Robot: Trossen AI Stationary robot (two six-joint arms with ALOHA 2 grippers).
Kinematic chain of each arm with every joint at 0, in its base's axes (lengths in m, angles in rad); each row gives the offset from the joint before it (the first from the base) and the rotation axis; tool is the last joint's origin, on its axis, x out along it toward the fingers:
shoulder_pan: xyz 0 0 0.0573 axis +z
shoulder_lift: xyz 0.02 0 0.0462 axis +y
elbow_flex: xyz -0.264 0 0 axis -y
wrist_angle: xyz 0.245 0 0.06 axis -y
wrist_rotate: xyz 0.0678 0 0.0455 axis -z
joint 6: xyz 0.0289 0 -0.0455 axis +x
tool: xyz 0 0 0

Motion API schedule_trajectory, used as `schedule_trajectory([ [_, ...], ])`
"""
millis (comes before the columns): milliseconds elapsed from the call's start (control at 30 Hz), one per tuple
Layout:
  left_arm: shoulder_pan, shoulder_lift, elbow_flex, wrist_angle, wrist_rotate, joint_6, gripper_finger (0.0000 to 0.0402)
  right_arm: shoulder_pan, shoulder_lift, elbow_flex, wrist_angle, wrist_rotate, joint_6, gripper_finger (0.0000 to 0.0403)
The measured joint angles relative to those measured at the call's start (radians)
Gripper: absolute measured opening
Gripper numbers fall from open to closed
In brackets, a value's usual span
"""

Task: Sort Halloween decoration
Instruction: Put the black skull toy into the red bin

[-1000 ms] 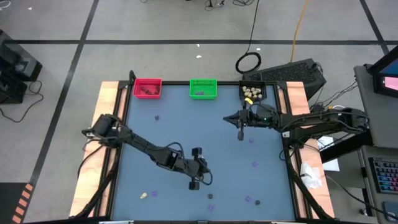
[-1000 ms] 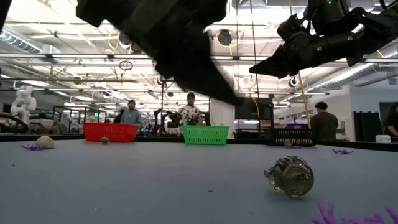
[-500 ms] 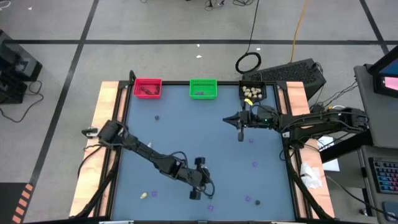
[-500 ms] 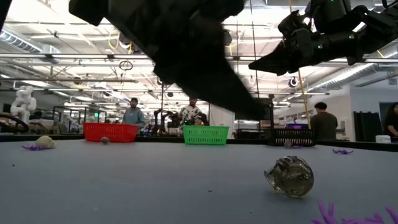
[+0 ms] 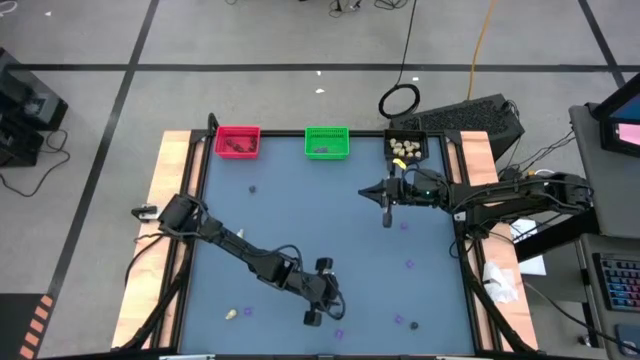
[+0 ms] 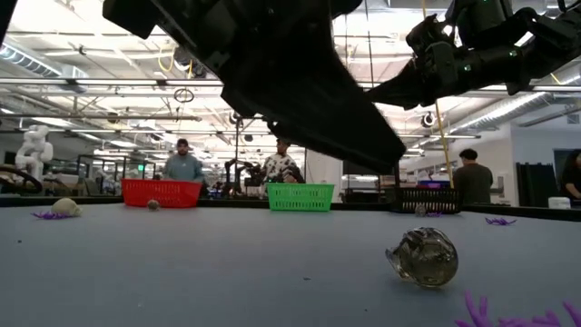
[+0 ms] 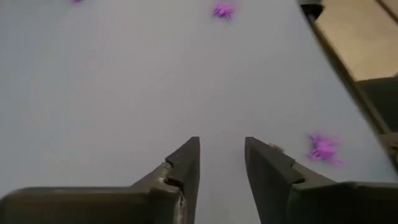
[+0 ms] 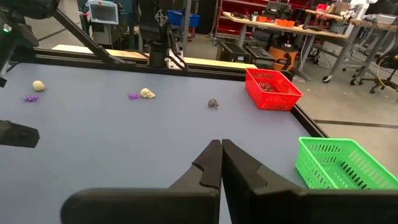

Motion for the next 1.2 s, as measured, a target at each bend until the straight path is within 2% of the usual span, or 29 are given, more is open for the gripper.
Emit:
schedule_trajectory([
  [267,0.000,0.000,0.000,0.027,0.121,0.032,0.0128,0.000,0.000,0.000,0.000,0.000,0.000,0.0000],
  [433,0.000,0.000,0.000,0.027,0.126,0.082,0.0128,0.000,0.000,0.000,0.000,0.000,0.000,0.0000],
  [800,0.000,0.000,0.000,0.045,0.132,0.078,0.0130,0.000,0.000,0.000,0.000,0.000,0.000,0.0000],
  [900,-0.002,0.020,0.001,0.094,0.149,0.065,0.0147,0.000,0.000,0.000,0.000,0.000,0.000,0.0000],
  [1000,-0.002,0.059,0.001,0.145,0.152,0.023,0.0181,0.000,0.000,0.001,0.000,0.000,0.000,0.0000],
  [1200,-0.002,0.128,0.021,0.154,0.161,0.031,0.0239,0.000,0.000,0.001,-0.001,0.000,0.000,0.0000],
])
